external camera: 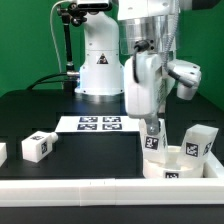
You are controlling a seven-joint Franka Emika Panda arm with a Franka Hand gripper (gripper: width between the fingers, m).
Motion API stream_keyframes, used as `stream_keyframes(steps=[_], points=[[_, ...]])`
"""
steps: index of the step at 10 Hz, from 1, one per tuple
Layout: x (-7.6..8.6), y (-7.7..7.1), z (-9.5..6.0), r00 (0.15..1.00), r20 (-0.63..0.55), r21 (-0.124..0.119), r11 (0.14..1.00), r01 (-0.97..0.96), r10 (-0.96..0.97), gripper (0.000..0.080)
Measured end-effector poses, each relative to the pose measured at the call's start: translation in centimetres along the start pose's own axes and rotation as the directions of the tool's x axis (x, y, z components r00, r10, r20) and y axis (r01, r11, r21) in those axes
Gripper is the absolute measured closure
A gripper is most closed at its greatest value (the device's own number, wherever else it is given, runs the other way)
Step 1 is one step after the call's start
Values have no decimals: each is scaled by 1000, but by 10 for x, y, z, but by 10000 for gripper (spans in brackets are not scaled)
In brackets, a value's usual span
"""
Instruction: Assemble stool
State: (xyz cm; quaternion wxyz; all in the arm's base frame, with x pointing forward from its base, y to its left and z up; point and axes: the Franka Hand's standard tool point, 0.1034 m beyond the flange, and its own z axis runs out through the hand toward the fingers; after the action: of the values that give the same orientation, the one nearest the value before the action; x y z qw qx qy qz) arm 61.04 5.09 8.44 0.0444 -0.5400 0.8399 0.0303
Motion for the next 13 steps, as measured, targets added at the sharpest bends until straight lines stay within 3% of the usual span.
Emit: stream_keyframes(steps=[1, 5, 8, 10, 11, 12, 13], points=[[-2, 0, 0, 998, 4, 34, 997, -67, 66, 462], [-5, 1, -1, 983, 44, 38, 983, -182, 180, 462], [-6, -1, 0, 966, 74, 88, 964, -252, 246, 462], [-6, -2, 0, 959, 92, 87, 957, -277, 269, 462], [-6, -2, 1, 969, 88, 90, 967, -237, 230, 377], [-6, -2, 1, 969, 88, 90, 967, -237, 229, 244], [-5, -4, -3, 983, 87, 92, 981, -172, 164, 244]])
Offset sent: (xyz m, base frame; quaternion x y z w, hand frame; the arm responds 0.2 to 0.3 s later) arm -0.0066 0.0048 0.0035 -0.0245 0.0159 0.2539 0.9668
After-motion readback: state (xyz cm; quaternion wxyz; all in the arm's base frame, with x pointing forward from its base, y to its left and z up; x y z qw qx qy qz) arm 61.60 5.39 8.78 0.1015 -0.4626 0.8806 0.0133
